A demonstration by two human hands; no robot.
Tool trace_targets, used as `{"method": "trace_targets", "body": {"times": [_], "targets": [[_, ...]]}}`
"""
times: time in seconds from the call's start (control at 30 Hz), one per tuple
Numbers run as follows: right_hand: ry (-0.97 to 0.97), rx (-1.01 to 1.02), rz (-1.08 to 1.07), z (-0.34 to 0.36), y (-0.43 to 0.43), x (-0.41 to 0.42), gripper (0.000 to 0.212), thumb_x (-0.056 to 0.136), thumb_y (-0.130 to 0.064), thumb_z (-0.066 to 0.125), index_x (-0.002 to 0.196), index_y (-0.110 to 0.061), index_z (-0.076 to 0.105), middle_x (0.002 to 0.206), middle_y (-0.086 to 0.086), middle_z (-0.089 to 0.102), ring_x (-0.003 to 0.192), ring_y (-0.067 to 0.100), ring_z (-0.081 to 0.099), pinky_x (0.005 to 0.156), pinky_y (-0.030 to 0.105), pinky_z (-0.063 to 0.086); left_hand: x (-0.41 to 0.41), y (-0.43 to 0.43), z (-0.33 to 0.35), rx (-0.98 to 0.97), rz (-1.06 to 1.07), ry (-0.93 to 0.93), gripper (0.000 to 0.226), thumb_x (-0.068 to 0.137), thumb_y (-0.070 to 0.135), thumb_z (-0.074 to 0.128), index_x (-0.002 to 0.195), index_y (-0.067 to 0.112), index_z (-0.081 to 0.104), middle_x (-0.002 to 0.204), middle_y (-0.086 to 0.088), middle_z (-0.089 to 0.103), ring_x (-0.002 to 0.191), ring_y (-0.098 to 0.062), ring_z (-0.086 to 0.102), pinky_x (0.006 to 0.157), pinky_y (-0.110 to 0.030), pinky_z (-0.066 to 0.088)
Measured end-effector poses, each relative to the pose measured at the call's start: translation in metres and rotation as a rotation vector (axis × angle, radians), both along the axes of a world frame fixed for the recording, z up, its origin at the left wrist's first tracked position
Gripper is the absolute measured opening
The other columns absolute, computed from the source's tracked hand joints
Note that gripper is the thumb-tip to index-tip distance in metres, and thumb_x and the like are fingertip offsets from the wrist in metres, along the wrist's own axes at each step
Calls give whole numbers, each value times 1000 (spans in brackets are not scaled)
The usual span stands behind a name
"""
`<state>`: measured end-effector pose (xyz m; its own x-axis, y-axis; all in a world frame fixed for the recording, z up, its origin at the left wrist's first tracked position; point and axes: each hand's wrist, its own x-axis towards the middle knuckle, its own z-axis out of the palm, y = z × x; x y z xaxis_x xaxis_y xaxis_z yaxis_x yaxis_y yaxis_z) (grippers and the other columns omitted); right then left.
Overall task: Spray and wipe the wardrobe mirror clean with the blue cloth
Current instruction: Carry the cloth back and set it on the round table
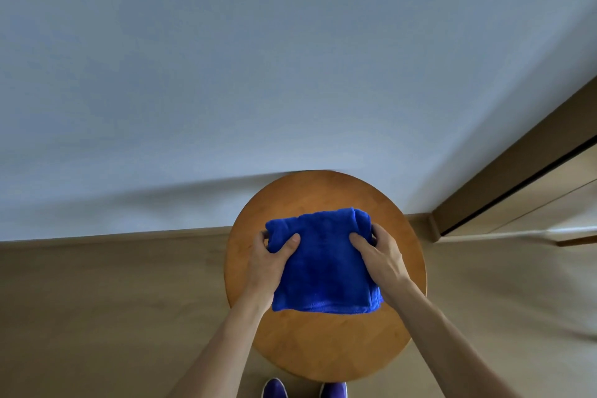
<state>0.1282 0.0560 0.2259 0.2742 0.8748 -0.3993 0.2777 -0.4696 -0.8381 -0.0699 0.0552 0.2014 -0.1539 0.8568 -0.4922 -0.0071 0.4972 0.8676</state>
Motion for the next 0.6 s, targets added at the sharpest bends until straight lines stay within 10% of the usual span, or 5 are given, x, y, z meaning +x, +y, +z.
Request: {"method": "trace_targets", "body": {"times": [0.3,0.6], "targets": [[-147,-25,88,-48,3,14,10,98,-30,58,106,-27,54,98,-11,63,87,7,60,63,16,42,7,9,-46,-116,-91,-49,45,100,53,53,124,16,46,117,-6,61,96,-19,62,71,-29,49],[-213,-173,131,-124,23,31,29,99,-38,54,123,-23,48,97,-12,60,84,7,60,63,20,48,14,29,-127,-206,-144,24,22,107,38,45,124,25,43,111,-4,64,101,-25,65,93,-50,57]]}}
